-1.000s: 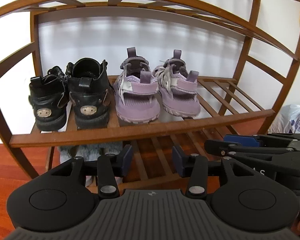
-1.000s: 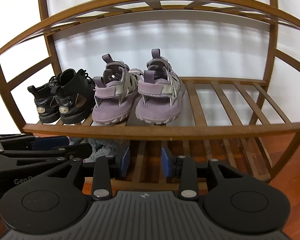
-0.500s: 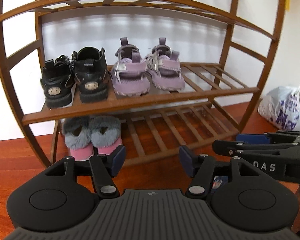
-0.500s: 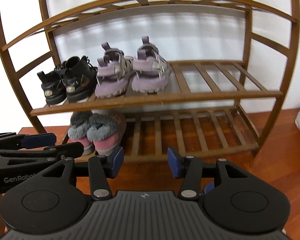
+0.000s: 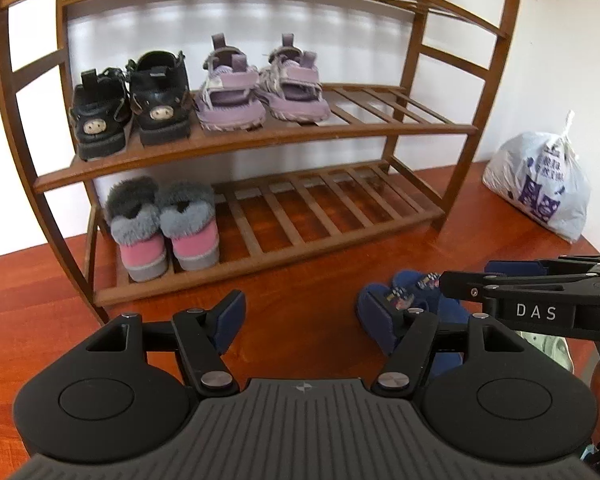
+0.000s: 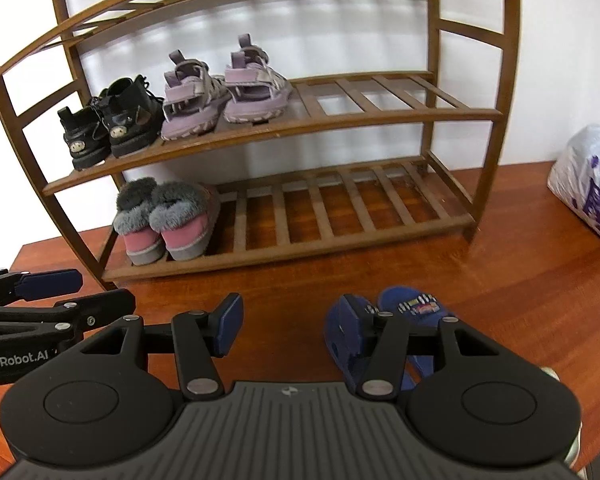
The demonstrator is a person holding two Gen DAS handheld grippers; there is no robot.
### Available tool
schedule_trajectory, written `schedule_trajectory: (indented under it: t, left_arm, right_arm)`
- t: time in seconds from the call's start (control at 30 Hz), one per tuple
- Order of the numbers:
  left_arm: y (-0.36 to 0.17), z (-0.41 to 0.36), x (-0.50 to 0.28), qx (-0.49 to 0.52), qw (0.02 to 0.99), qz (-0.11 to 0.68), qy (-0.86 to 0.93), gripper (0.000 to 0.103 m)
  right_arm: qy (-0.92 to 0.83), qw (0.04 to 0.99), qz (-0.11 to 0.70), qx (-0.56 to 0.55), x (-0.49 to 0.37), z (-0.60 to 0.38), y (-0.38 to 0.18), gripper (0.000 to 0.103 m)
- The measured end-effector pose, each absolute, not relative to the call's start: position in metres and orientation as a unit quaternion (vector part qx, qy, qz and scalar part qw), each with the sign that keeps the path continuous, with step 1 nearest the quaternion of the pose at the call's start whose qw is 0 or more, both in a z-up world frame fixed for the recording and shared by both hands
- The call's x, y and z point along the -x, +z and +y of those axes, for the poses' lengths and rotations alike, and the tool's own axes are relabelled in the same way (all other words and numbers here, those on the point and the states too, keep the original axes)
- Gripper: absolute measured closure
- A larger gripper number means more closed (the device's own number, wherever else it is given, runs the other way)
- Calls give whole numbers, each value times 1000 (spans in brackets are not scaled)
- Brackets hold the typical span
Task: Organize scattered shoes
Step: 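Lower both tools toward the black velcro sandals on the floor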
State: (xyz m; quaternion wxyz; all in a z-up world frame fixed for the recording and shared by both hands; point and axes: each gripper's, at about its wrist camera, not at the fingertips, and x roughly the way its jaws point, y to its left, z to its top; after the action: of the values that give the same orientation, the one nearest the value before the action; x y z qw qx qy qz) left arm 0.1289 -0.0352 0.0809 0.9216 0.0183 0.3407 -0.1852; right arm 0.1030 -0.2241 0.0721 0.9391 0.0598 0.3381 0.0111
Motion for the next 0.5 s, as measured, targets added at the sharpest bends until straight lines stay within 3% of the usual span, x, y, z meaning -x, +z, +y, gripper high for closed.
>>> schedule_trajectory:
  t: [0.5]
  left_arm:
    - [54,-70,-58,-11,913,372,-165,33]
  right_arm:
    - [46,926,371,-47,-43,-277,40,41]
